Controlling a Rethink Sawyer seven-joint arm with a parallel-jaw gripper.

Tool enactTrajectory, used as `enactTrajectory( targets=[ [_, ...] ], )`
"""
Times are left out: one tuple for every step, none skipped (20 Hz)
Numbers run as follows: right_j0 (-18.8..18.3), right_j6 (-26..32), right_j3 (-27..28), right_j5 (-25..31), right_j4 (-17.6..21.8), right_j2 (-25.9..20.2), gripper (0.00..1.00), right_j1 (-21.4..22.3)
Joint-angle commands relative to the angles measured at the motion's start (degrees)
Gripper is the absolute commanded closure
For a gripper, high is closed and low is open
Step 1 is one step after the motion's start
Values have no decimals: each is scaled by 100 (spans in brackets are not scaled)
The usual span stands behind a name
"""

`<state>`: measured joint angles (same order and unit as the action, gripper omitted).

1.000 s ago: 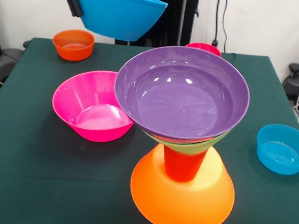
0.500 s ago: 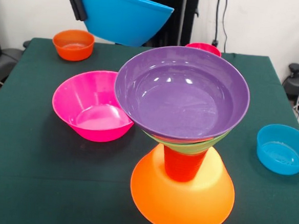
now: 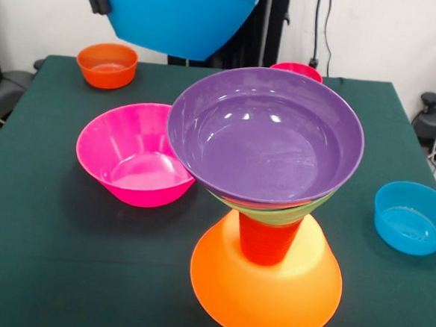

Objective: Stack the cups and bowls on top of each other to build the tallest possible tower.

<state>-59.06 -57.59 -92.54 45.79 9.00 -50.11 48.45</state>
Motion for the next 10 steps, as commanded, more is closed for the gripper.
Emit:
enactTrajectory(
  targets=[
    [207,-790,403,703,-293,403,100,174],
    [212,-783,431,768,-313,425,100,213],
    [229,-781,466,815,-324,451,100,231],
    [266,-800,545,906,-328,493,100,244],
    [290,-810,594,936,-341,519,100,244],
    [335,-836,695,978,-344,563,100,216],
    [394,-870,801,995,-331,612,100,164],
    [454,-904,906,1012,-318,661,100,112],
    [523,-952,1004,1011,-292,713,100,48],
    [591,-1000,1103,1011,-266,765,100,-15]
  ],
)
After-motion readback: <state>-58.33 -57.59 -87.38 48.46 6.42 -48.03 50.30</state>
